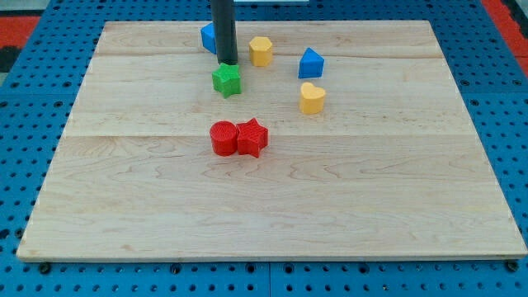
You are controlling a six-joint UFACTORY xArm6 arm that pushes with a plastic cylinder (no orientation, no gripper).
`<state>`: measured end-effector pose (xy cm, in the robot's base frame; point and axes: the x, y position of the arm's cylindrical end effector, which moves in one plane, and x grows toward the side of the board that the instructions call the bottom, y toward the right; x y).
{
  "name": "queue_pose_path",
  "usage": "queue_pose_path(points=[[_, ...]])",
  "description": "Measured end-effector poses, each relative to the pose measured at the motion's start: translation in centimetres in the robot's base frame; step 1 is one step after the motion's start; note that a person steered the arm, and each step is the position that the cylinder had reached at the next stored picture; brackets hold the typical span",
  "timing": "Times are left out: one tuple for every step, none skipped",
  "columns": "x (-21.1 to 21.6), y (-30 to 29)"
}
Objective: Push the blue cube above the green circle
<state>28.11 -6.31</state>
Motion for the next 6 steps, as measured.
queue_pose_path(points=[[-0.5, -0.1], [-1.4, -4.4], [-4.5, -11.1], [-6.7, -9.0], [-7.0, -3.2], [-6.6, 0.2]])
